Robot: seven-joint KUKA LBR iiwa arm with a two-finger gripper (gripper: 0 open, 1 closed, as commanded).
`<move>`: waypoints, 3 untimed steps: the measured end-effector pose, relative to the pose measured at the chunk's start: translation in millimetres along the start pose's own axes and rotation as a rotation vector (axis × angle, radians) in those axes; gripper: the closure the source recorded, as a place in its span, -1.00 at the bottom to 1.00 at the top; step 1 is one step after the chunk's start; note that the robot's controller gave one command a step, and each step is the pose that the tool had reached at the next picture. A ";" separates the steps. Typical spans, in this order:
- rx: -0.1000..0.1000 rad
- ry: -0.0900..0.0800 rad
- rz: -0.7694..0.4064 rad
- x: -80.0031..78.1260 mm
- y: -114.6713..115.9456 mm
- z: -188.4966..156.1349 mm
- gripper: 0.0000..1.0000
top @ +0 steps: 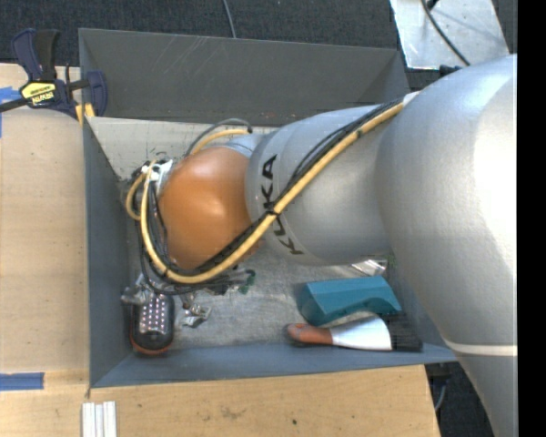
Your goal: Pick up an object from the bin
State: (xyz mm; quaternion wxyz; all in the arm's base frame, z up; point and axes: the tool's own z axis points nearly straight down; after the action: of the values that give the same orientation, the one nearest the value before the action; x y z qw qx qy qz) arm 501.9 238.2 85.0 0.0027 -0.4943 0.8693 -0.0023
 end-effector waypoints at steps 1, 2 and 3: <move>-0.005 0.001 0.000 -0.3 1.3 -7.6 1.00; -0.005 0.000 -0.001 -0.8 1.3 -13.9 1.00; -0.005 -0.001 0.001 -1.0 1.3 -17.9 1.00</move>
Offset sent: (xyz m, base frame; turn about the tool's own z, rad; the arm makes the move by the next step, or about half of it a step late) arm -0.0001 0.0001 0.0094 0.0000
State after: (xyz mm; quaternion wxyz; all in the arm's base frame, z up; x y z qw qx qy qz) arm 501.3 239.7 102.9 0.0021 -0.4941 0.8694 0.0002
